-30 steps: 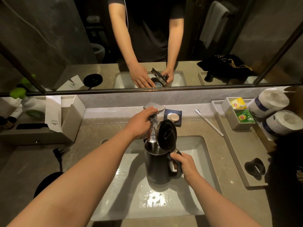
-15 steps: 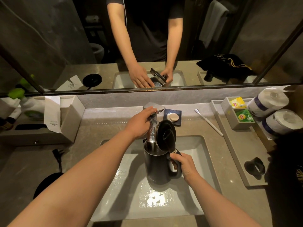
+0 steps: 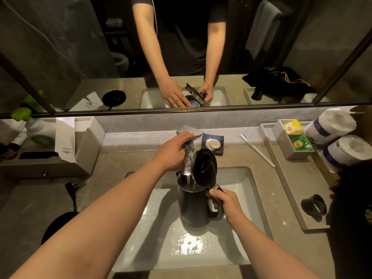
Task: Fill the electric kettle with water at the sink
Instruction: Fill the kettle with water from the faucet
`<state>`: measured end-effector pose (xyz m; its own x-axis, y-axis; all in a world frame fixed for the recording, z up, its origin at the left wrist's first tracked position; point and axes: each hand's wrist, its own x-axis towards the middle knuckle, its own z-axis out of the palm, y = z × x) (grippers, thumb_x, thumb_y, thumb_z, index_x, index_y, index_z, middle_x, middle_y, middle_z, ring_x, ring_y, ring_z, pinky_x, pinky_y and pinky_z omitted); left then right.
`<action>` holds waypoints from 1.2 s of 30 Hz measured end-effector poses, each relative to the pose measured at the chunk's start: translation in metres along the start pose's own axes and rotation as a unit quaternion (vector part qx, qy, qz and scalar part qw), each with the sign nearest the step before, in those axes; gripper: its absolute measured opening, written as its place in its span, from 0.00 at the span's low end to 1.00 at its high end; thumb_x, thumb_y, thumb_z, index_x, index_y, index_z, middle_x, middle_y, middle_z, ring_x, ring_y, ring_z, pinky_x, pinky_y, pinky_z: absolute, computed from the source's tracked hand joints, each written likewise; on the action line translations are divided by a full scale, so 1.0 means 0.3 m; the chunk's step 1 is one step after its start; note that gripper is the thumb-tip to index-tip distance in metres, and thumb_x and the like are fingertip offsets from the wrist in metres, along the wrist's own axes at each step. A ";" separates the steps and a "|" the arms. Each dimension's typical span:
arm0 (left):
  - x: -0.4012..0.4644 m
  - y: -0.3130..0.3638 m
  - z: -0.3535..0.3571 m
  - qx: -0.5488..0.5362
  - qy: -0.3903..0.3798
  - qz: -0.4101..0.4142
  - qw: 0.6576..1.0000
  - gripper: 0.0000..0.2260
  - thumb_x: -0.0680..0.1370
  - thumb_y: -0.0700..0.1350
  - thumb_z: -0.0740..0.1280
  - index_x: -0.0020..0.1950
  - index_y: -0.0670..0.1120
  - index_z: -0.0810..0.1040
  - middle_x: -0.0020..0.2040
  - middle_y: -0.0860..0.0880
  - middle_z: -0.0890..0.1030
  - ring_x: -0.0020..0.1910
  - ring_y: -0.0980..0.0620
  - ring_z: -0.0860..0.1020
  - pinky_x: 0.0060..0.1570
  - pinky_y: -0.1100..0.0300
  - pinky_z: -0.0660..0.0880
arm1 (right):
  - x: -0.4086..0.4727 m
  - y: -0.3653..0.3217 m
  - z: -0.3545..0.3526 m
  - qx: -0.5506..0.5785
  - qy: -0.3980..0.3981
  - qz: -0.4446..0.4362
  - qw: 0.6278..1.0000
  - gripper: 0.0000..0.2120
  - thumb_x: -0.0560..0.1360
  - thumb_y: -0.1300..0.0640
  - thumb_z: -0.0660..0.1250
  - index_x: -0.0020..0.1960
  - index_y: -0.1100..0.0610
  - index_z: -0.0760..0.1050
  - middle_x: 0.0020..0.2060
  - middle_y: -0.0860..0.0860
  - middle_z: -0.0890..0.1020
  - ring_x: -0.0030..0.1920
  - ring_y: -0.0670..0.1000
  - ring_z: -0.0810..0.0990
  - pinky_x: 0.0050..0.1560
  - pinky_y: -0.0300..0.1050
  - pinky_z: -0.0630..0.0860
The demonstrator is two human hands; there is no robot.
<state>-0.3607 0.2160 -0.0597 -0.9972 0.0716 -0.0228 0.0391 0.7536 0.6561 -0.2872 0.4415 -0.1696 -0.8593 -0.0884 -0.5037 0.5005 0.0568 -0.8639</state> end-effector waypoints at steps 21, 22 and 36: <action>0.003 0.003 0.000 0.012 -0.009 -0.003 1.000 0.28 0.74 0.34 0.59 0.72 0.53 0.65 0.75 0.51 0.63 0.72 0.49 0.63 0.67 0.58 0.60 | -0.025 -0.013 -0.010 0.016 -0.011 -0.006 1.000 0.10 0.64 0.51 0.73 0.26 0.52 0.81 0.24 0.48 0.80 0.26 0.45 0.78 0.33 0.40 0.74; 0.004 0.004 0.000 0.016 -0.010 -0.003 1.000 0.28 0.74 0.35 0.59 0.72 0.53 0.65 0.75 0.51 0.63 0.72 0.49 0.63 0.67 0.57 0.60 | -0.027 -0.014 -0.011 0.016 -0.011 -0.007 1.000 0.10 0.64 0.51 0.72 0.26 0.52 0.80 0.24 0.48 0.80 0.26 0.45 0.77 0.33 0.41 0.74; -0.002 0.016 -0.005 0.031 -0.014 0.009 0.999 0.26 0.75 0.37 0.58 0.72 0.53 0.65 0.75 0.52 0.63 0.72 0.50 0.62 0.69 0.54 0.60 | -0.021 -0.015 -0.004 0.013 -0.010 -0.008 1.000 0.10 0.62 0.49 0.73 0.26 0.52 0.81 0.24 0.48 0.81 0.26 0.43 0.78 0.31 0.39 0.75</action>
<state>-0.3602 0.2186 -0.0554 -0.9941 0.1029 -0.0338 0.0612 0.7914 0.6082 -0.2840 0.4429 -0.1626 -0.8656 -0.1086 -0.4889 0.4887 0.0301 -0.8719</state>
